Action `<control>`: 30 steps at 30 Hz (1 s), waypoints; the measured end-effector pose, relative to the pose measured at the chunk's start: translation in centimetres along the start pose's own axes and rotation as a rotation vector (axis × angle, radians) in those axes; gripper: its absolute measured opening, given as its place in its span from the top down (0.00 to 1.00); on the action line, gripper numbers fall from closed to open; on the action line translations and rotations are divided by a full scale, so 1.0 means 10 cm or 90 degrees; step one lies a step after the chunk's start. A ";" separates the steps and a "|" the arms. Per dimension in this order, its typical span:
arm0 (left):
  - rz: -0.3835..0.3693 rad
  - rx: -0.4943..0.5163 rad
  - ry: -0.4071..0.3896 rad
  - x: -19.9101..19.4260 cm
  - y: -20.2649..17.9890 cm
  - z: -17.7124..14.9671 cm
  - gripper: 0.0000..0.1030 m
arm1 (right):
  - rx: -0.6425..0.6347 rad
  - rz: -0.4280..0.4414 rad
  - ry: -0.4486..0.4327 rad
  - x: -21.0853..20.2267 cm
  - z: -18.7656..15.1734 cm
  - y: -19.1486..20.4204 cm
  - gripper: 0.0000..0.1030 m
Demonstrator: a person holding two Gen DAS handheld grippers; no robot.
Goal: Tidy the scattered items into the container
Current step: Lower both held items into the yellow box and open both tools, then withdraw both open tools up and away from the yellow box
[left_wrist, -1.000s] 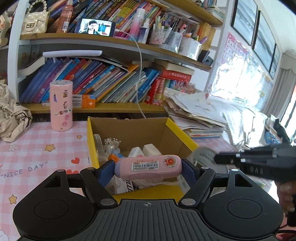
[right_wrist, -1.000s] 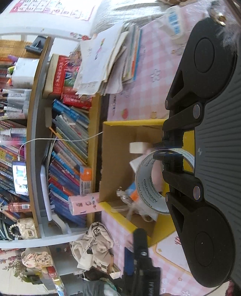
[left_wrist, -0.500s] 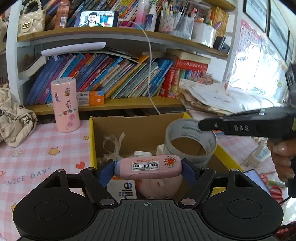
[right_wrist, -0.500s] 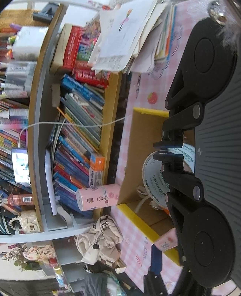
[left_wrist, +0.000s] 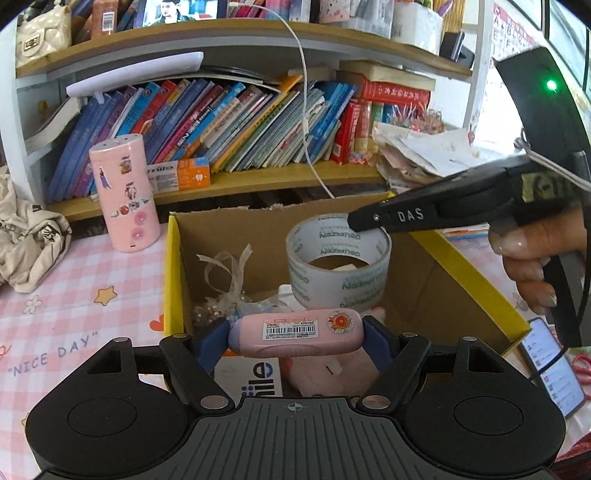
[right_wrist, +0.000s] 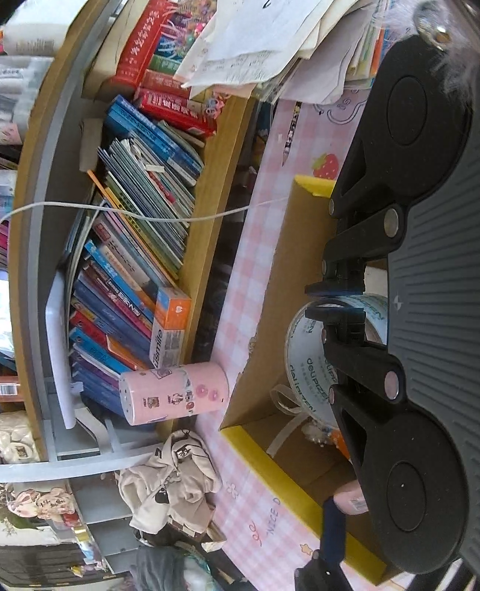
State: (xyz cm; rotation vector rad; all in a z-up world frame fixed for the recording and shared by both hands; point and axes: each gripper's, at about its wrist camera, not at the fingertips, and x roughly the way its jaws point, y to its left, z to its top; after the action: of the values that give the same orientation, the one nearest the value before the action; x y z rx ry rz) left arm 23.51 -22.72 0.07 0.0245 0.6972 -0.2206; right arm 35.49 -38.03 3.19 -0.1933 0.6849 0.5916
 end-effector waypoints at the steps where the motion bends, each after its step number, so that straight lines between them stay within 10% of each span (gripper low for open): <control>1: 0.002 0.000 0.001 0.01 0.00 0.00 0.24 | 0.000 0.001 0.002 0.02 0.01 -0.01 0.95; 5: 0.012 -0.001 0.001 0.04 0.01 0.01 0.23 | 0.012 0.007 0.008 0.09 0.02 -0.03 0.92; 9: 0.028 0.007 -0.008 0.01 -0.02 0.02 0.17 | 0.022 0.018 -0.005 0.05 0.01 -0.04 0.61; 18: 0.064 0.026 -0.061 -0.23 -0.09 0.01 0.04 | 0.013 0.019 -0.016 -0.06 -0.04 0.05 0.32; 30: 0.109 -0.006 -0.103 -0.70 0.04 -0.19 0.01 | 0.019 -0.004 -0.006 -0.29 -0.23 0.16 0.27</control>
State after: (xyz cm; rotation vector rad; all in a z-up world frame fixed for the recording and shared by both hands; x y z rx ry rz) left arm 17.21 -20.78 3.04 0.0569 0.5317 -0.0545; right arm 31.56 -38.82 3.32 -0.1656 0.6839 0.5759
